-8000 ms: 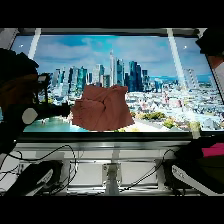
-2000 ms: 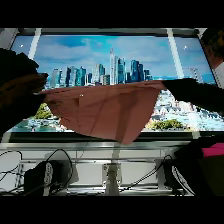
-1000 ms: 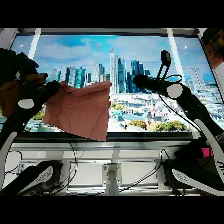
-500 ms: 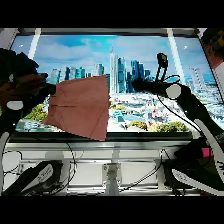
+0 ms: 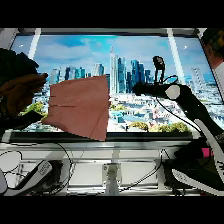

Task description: Fold the clothes and pants, and hang the long-sleeved shirts on hangers.

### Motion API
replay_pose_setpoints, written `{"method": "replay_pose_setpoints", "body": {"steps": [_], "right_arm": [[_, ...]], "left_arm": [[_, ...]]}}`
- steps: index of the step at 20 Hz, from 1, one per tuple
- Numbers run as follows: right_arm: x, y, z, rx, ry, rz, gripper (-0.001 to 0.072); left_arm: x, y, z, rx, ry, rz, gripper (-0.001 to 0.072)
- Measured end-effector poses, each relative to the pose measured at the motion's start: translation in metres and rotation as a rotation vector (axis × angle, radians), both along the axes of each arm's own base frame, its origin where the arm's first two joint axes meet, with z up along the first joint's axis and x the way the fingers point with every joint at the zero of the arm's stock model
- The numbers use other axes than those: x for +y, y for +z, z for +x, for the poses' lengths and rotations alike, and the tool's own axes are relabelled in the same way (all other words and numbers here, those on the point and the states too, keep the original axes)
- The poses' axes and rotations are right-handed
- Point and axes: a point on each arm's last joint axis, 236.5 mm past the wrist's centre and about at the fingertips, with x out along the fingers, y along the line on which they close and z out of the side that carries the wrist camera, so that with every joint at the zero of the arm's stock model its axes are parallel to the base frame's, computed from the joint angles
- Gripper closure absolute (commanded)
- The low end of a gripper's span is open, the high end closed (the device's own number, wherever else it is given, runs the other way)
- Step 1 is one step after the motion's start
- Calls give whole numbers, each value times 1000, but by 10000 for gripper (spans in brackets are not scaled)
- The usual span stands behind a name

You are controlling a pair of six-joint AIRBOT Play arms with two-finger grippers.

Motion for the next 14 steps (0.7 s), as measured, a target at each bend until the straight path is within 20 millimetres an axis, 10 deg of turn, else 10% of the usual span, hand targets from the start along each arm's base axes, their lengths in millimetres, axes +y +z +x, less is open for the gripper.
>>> {"method": "replay_pose_setpoints", "body": {"steps": [8, 12, 14], "right_arm": [[0, -4, -6, 18, 29, -20, 392], [2, -10, -16, 62, 51, -26, 392], [6, -15, -27, 112, 68, -11, 391]], "left_arm": [[-14, -37, -11, 50, -101, -157, 76], [-25, -48, 2, 3, -122, -245, 280], [-29, -53, 5, -8, -136, -262, 498]]}}
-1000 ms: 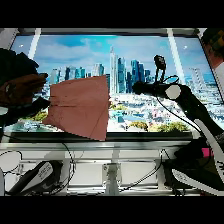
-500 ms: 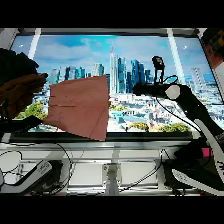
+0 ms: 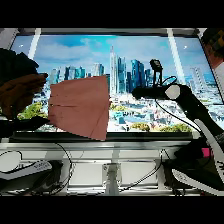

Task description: Fold the clothes and pants, and hang the long-sleeved shirts on hangers.

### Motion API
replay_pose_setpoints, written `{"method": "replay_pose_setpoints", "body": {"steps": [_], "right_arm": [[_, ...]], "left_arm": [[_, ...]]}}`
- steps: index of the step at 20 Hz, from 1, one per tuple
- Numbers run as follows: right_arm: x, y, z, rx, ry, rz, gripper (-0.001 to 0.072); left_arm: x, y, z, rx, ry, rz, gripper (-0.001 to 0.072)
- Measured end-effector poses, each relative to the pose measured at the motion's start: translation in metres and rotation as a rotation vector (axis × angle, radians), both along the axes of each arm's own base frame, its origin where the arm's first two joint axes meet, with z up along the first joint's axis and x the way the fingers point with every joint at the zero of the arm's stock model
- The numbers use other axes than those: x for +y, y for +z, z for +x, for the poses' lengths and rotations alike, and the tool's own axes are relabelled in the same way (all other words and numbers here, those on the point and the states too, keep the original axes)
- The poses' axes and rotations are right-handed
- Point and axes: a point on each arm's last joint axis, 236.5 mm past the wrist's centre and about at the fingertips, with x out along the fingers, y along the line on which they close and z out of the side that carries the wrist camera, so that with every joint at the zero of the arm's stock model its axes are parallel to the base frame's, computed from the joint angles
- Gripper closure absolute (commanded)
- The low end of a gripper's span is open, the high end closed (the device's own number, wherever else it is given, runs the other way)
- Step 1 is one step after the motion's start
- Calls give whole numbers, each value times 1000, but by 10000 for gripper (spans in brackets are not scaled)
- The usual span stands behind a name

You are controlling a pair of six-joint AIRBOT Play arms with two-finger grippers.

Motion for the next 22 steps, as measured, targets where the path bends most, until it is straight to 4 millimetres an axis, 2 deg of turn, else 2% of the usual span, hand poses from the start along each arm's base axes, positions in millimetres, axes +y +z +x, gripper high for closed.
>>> {"method": "replay_pose_setpoints", "body": {"steps": [1, 2, 3, 4, 9, 13, 18, 22], "right_arm": [[3, -2, -7, 33, 10, 10, 391], [7, -4, -15, 68, 19, 30, 368], [12, -7, -24, 109, 28, 50, 285], [18, -10, -34, 151, 37, 77, 266], [52, -34, -86, 337, 85, 178, 266], [69, -63, -118, 472, 101, 200, 265], [73, -104, -135, 615, 76, 190, 265], [68, -127, -137, 660, 54, 159, 265]], "left_arm": [[0, -3, 1, -7, -12, 9, 622], [-1, -5, 2, -14, -30, 18, 693], [-4, -5, 4, -26, -46, 16, 693], [-6, -5, 6, -36, -60, 18, 692], [-23, -6, 9, -52, -140, 16, 693], [-52, -5, 12, -57, -249, 7, 693], [-93, -6, 14, -63, -397, 13, 693], [-105, -7, 15, -69, -442, 25, 694]]}}
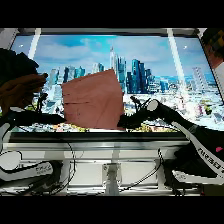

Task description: Fold the clothes and pants, and hang the long-sleeved shirts on hangers.

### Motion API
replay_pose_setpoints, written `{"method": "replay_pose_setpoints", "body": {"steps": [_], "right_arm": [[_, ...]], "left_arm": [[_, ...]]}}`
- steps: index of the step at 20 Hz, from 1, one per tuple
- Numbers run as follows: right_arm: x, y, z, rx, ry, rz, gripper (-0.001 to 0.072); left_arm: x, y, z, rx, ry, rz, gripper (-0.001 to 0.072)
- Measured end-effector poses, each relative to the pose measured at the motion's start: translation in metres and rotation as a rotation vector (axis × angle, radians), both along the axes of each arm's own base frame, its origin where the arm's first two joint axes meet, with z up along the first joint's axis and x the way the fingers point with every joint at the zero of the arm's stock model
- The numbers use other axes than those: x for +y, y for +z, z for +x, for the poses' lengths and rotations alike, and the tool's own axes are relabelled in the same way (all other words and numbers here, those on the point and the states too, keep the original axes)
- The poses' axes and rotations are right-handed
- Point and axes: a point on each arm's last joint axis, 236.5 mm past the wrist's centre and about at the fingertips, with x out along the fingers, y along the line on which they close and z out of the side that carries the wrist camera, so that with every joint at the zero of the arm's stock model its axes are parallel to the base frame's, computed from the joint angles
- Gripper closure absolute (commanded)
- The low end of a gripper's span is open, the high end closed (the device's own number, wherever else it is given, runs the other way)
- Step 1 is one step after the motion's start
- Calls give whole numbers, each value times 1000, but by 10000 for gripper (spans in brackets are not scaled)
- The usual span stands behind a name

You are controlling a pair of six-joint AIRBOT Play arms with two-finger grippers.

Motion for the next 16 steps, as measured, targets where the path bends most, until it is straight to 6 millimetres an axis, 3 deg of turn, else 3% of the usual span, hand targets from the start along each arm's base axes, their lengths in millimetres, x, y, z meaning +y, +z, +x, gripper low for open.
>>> {"method": "replay_pose_setpoints", "body": {"steps": [10, 15, 16], "right_arm": [[-50, -12, 27, 28, -98, -37, 288], [-36, -11, 22, 74, -81, 62, 318], [-30, -8, 24, 70, -85, 97, 365]], "left_arm": [[-3, -1, 1, -5, -12, 8, 693], [-3, -1, 1, -5, -13, 9, 693], [-3, -1, 1, -5, -12, 9, 693]]}}
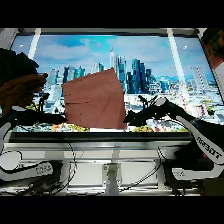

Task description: Fold the clothes and pants, and hang the long-sleeved shirts on hangers.

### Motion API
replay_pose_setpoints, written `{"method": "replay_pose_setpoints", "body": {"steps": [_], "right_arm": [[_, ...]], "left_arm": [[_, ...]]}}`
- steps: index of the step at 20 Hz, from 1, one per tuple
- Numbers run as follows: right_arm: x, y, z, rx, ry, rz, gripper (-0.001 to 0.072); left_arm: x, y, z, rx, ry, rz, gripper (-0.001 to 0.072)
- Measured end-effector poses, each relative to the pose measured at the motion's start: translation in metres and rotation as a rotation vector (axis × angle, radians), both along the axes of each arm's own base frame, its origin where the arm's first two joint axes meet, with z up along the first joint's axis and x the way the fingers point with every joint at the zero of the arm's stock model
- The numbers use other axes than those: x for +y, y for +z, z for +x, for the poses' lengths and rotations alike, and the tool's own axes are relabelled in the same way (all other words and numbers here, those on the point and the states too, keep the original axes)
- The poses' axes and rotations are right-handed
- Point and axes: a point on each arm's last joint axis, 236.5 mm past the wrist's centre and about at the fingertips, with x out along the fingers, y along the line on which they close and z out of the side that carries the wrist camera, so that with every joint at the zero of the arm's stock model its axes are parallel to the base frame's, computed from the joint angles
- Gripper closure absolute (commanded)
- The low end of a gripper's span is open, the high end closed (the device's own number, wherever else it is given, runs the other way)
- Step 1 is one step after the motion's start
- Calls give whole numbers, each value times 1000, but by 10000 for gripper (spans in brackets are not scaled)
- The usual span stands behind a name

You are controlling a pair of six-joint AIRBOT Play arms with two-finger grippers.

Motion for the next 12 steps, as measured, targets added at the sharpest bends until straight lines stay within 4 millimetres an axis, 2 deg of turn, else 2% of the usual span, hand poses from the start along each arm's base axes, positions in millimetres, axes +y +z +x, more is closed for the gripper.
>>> {"method": "replay_pose_setpoints", "body": {"steps": [1, 3, 5, 7, 8, 12], "right_arm": [[6, 4, 1, -2, -4, 36, 399], [13, 9, 4, -11, -5, 81, 523], [17, 12, 6, -23, -7, 106, 532], [19, 14, 8, -33, -5, 121, 684], [19, 14, 8, -38, -3, 125, 705], [22, 22, 10, -77, 19, 150, 705]], "left_arm": [[0, 0, 0, 1, 0, 0, 694], [0, 0, 0, 10, 12, -2, 693], [0, 0, 0, 14, 18, -3, 693], [0, 0, 0, 16, 21, -4, 693], [0, 0, 0, 16, 23, -5, 693], [-8, 12, 13, -6, 73, -65, 695]]}}
